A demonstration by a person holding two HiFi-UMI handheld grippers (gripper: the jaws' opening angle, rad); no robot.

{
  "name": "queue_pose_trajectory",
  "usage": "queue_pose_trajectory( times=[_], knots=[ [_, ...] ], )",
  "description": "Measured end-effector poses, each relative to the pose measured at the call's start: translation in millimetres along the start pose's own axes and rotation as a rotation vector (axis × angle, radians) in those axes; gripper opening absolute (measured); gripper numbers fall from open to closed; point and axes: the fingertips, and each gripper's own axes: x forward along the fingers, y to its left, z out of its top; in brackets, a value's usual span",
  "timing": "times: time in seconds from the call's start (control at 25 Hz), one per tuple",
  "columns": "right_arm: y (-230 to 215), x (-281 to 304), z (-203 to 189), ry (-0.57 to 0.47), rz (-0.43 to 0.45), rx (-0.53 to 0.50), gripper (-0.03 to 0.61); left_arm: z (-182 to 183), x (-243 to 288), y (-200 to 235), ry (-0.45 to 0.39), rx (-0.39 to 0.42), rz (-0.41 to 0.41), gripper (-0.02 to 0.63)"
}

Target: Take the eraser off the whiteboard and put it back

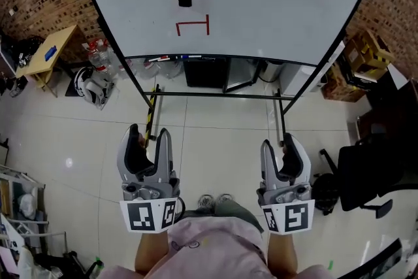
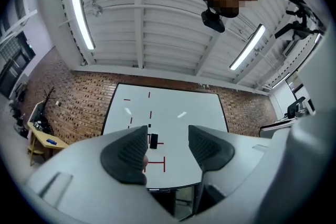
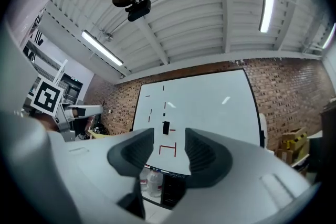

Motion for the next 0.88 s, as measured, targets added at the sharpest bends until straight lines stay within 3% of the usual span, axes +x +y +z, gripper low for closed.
queue_pose_trajectory(
  times=[0.28,0.52,0.88],
  knots=[
    [6.7,-72.3,33.6,-0.067,0.017,0.015,0.179,42.9,-77.3,-34.9,-0.039,-0.005,0.020,0.252],
    [10.1,-147.7,46.3,-0.060,0.039,0.010,0.179,63.0,-142.1,-82.3,0.003,-0.006,-0.010,0.252],
    [8.1,-201.3,64.6,-0.067,-0.012,0.028,0.179,90.0,-175.9,-104.4,-0.020,-0.055,-0.062,0.215]
  ],
)
